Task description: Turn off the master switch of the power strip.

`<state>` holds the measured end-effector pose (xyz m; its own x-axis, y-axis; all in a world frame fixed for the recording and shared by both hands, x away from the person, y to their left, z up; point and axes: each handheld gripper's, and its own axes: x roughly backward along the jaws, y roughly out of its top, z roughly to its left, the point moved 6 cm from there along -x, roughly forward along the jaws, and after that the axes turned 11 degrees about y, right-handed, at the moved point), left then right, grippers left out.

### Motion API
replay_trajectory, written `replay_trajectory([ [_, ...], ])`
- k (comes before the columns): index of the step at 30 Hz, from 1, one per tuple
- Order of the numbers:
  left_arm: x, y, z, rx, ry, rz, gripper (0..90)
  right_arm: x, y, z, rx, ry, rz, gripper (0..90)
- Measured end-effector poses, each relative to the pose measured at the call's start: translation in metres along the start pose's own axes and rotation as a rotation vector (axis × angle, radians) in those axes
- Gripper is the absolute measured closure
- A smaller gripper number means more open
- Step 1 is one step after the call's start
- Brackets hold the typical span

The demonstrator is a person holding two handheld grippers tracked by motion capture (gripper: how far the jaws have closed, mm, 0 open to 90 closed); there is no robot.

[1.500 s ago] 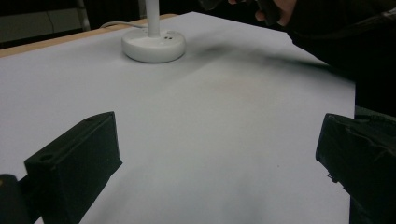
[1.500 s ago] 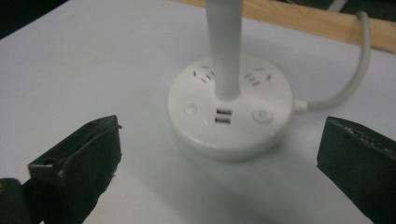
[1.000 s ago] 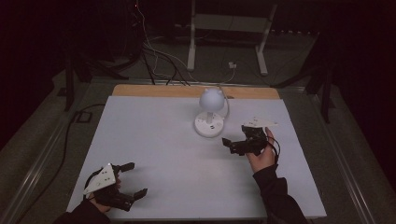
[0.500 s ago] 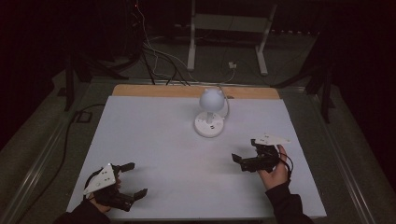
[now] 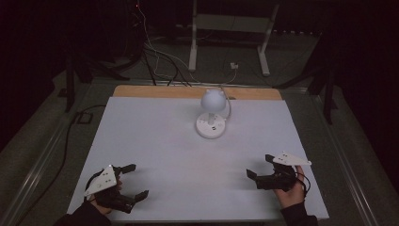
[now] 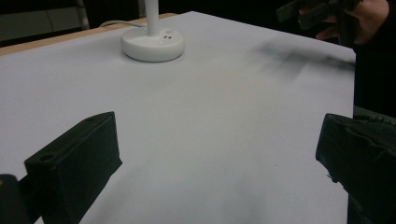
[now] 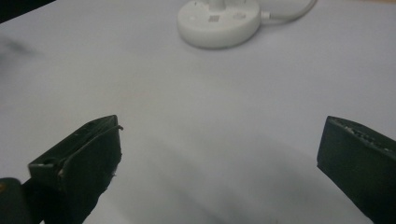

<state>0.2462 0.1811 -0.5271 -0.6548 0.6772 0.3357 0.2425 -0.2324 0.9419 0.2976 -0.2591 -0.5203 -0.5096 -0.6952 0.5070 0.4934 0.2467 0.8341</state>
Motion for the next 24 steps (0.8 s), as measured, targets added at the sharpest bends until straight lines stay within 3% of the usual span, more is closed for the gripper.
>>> replay_trajectory([
  [5, 0.000, 0.000, 0.000, -0.002, -0.002, 0.001, 0.3, 0.011, -0.015, -0.005, -0.002, -0.006, 0.010, 0.0],
  [9, 0.000, 0.000, 0.000, 0.004, -0.001, -0.001, 0.3, 0.019, -0.030, -0.014, -0.041, -0.015, 0.027, 0.0],
  [16, -0.001, 0.000, -0.001, 0.003, -0.006, 0.001, 0.3, 0.017, -0.034, -0.025, -0.082, -0.006, 0.020, 0.0],
  [24, -0.001, 0.000, 0.000, 0.002, -0.003, 0.003, 0.3, 0.007, -0.030, -0.020, -0.014, 0.021, 0.043, 0.0],
])
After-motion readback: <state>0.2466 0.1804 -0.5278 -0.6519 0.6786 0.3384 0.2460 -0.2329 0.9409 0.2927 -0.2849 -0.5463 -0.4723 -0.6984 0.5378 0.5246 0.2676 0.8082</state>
